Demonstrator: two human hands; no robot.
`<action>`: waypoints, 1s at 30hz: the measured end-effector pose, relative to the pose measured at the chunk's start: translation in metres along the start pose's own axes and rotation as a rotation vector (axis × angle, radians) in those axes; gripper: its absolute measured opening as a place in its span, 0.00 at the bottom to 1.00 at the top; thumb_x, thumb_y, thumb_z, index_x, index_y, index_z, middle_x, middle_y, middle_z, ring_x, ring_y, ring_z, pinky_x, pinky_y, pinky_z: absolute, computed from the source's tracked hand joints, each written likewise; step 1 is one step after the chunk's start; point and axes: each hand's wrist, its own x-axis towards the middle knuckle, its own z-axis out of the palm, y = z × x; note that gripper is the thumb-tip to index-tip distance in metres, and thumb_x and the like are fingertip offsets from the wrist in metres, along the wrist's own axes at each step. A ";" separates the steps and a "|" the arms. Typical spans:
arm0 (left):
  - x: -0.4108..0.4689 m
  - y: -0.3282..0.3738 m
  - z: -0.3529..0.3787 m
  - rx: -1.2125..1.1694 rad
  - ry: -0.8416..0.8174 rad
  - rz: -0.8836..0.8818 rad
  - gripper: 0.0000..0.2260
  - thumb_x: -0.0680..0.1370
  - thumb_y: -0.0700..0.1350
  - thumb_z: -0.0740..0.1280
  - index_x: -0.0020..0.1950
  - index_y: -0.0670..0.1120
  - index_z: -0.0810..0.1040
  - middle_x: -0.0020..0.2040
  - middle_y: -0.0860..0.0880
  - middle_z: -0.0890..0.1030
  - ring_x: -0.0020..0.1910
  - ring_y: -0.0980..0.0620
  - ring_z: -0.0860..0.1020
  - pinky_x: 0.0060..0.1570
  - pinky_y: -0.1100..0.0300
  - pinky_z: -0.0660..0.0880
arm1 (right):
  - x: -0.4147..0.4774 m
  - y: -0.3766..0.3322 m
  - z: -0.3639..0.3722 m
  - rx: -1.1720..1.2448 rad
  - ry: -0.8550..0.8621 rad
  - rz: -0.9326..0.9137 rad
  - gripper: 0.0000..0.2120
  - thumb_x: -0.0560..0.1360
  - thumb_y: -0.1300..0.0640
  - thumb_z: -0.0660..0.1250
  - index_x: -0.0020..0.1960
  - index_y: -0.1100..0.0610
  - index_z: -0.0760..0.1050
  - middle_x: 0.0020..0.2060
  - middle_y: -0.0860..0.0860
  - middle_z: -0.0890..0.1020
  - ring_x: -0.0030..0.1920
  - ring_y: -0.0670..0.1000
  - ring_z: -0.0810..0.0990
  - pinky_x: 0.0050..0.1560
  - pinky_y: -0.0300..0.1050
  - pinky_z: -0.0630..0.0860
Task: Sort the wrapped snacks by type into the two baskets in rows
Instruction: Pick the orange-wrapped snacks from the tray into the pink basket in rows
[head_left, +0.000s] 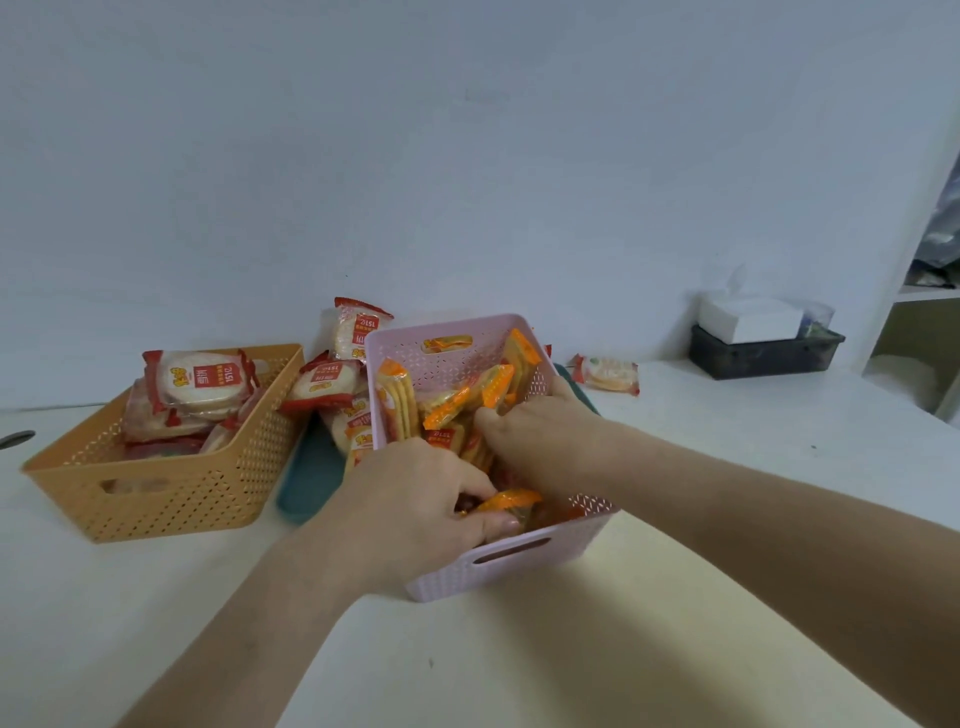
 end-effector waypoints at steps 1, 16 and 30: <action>0.000 -0.001 0.000 -0.007 -0.001 -0.004 0.16 0.73 0.65 0.63 0.50 0.59 0.83 0.37 0.55 0.82 0.38 0.57 0.77 0.40 0.50 0.77 | 0.002 0.001 0.001 0.041 -0.004 -0.024 0.14 0.77 0.59 0.63 0.60 0.57 0.65 0.51 0.54 0.80 0.54 0.59 0.79 0.52 0.53 0.67; 0.002 0.000 0.002 0.055 0.032 -0.020 0.15 0.76 0.61 0.63 0.43 0.52 0.81 0.34 0.51 0.79 0.36 0.53 0.76 0.40 0.50 0.76 | -0.054 0.022 -0.023 0.480 0.079 0.039 0.19 0.68 0.57 0.65 0.58 0.46 0.75 0.51 0.47 0.73 0.53 0.49 0.73 0.53 0.47 0.73; -0.001 -0.005 -0.002 -0.191 0.110 0.040 0.12 0.79 0.56 0.63 0.40 0.57 0.81 0.34 0.58 0.79 0.39 0.58 0.77 0.39 0.60 0.74 | -0.018 0.025 -0.029 0.129 0.095 -0.034 0.07 0.75 0.56 0.64 0.51 0.48 0.79 0.44 0.46 0.79 0.53 0.53 0.76 0.52 0.54 0.64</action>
